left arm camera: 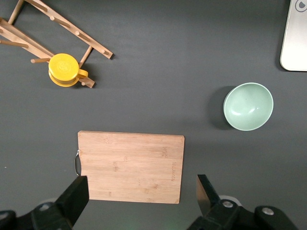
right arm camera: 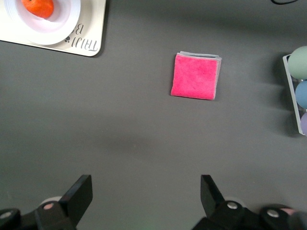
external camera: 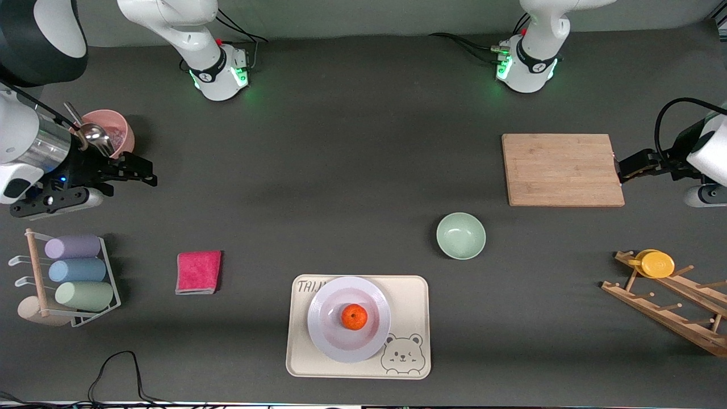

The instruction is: Place orange and plate with both arms

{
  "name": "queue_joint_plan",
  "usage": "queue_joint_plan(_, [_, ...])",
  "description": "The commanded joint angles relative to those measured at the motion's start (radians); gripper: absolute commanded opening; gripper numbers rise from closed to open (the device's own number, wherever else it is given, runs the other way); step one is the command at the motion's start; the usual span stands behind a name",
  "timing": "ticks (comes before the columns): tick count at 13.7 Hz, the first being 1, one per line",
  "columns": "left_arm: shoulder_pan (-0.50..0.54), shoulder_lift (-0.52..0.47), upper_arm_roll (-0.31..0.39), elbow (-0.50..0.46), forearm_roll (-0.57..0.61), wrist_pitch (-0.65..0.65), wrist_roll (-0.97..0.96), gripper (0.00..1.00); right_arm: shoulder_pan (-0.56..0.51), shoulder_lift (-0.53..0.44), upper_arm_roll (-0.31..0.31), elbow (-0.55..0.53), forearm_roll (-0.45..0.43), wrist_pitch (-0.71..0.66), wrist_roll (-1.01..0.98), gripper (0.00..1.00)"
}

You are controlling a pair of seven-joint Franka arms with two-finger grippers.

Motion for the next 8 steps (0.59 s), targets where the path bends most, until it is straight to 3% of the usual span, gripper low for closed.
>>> queue_joint_plan(1, [-0.001,0.008,0.001,0.019,0.015,0.001,0.007,1.0,-0.04,-0.047,0.012,-0.027,-0.027,-0.029,0.002,1.0])
queue_joint_plan(8, [-0.003,0.011,0.001,0.019,0.015,0.001,0.007,1.0,-0.067,-0.049,0.006,-0.016,-0.056,-0.054,-0.025,1.0])
